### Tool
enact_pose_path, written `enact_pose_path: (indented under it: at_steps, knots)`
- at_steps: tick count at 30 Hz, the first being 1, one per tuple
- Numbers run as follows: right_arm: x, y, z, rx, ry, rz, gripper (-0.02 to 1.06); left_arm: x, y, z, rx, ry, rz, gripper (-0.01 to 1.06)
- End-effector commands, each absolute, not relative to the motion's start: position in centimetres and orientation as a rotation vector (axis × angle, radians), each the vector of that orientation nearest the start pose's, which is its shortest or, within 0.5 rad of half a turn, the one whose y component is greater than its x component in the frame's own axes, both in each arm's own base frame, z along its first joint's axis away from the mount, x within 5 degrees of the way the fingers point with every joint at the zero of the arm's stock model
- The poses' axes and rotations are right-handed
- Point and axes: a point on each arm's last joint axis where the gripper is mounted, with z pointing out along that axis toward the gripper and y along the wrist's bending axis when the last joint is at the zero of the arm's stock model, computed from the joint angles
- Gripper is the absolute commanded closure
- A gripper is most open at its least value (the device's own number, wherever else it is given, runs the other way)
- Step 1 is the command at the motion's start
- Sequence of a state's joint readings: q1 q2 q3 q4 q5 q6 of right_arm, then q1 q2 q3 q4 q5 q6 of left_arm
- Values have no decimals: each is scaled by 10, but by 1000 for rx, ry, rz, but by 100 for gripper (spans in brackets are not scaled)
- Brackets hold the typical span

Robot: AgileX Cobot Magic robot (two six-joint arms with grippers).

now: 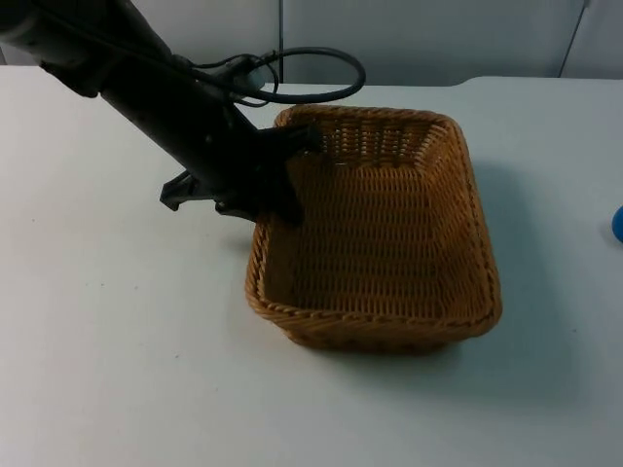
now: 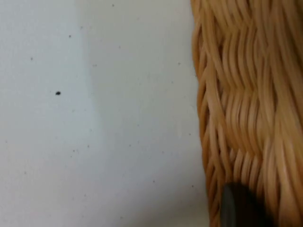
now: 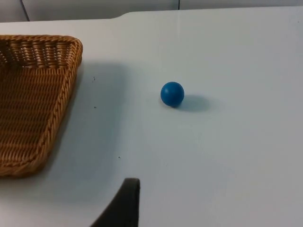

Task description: Pick up the basket with the left hand and place the ball into the basket with the right hand.

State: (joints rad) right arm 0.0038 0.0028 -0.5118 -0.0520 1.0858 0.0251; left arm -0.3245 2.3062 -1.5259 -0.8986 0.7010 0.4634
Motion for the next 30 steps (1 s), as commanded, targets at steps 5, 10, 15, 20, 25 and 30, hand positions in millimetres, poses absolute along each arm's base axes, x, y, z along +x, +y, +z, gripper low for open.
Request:
enact_pose_path:
  at_steps: [5,10,15,20,25,30]
  knots:
    - [-7,-4,278,33,2053,-48,0,420,-193,94,130,2776,-896,86]
    - [-7,-4,278,33,2053,-48,0,420,-193,96,128,2772,-897,105]
    - [-7,-4,278,33,2053,-48,0,420,-193,109,100,2750,-906,105]
    - [-7,-4,278,33,2053,-48,0,421,-192,133,55,2709,-921,105]
    - [-7,-4,278,33,2053,-48,0,414,-191,158,50,2682,-945,105]
    - [-7,-4,278,33,2053,-48,0,394,-183,173,52,2705,-913,105]
